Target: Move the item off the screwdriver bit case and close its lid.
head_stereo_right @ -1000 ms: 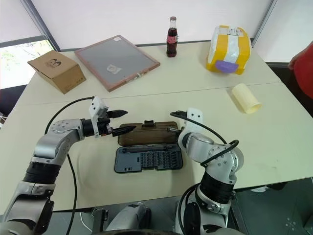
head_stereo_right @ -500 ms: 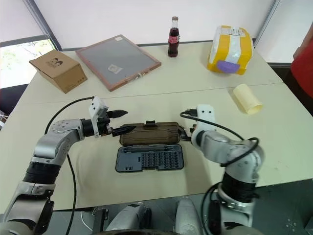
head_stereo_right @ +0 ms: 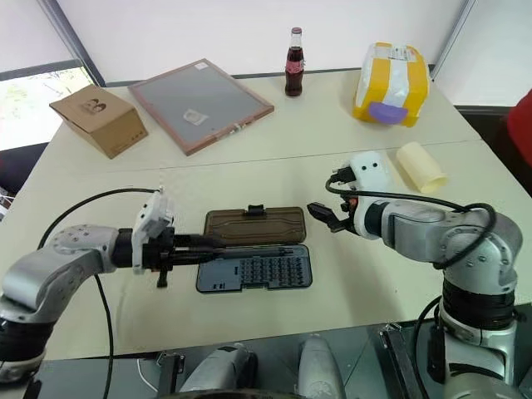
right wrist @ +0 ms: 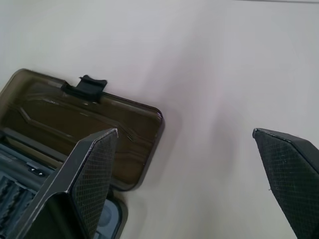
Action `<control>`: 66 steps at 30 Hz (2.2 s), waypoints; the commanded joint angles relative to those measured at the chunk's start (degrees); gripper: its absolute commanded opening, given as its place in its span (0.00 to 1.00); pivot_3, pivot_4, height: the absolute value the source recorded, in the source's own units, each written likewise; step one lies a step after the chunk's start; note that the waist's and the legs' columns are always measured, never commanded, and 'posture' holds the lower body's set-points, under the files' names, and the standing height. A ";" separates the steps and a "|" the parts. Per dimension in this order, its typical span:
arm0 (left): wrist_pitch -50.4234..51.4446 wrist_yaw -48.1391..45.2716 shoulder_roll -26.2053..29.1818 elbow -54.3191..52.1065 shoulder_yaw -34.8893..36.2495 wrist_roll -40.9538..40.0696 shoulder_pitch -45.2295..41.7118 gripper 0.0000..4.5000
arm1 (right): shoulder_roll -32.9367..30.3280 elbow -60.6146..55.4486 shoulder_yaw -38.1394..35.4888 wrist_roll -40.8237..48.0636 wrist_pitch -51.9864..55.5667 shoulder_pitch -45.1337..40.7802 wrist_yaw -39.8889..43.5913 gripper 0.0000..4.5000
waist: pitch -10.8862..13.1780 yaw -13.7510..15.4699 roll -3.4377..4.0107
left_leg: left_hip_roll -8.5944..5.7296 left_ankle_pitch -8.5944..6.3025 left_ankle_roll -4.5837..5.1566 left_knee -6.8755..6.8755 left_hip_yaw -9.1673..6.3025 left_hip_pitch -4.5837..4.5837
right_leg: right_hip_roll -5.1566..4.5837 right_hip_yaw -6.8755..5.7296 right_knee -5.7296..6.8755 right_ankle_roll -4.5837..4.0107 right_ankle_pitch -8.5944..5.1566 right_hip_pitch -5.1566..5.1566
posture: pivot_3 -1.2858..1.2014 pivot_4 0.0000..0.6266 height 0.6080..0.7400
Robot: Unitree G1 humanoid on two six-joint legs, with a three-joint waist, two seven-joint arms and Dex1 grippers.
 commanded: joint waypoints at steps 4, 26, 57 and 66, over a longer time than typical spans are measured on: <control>-9.77 0.45 2.90 -1.64 -5.64 9.58 4.45 0.01 | -5.89 3.65 11.70 -15.18 -14.29 -2.75 15.89 1.00 | 0.02 1.05 -0.01 | 0.00 0.00 0.00 0.01 0.09 0.00 | 0.00 -0.05 -0.10 0.00 0.00 0.01 | 0.52 0.24 1.00; -19.16 5.03 1.92 1.86 -11.23 20.21 13.72 0.01 | -0.96 31.68 33.36 -43.25 -34.71 -18.94 51.14 1.00 | 0.05 1.31 0.10 | 0.05 0.00 0.00 -0.01 -0.01 0.10 | 0.02 -0.13 -0.66 -0.01 0.00 0.42 | 0.52 0.24 1.00; -19.72 9.82 -3.43 5.74 -11.47 19.54 16.17 0.00 | 5.00 53.18 38.32 -71.92 -72.12 -18.17 69.42 0.00 | -0.91 2.34 0.43 | 0.17 -0.12 -0.02 -0.56 -0.24 1.52 | 0.29 -0.15 -0.97 -0.03 -0.01 1.68 | 0.52 0.24 1.00; -21.25 9.21 -3.97 8.19 -12.18 20.06 15.12 0.00 | -1.29 27.25 31.40 -70.77 -70.48 -9.82 69.61 0.00 | -0.81 2.38 0.57 | 0.18 -0.10 -0.05 -0.57 -0.20 1.08 | 0.29 -0.12 -0.98 -0.02 -0.01 1.26 | 0.52 0.24 1.00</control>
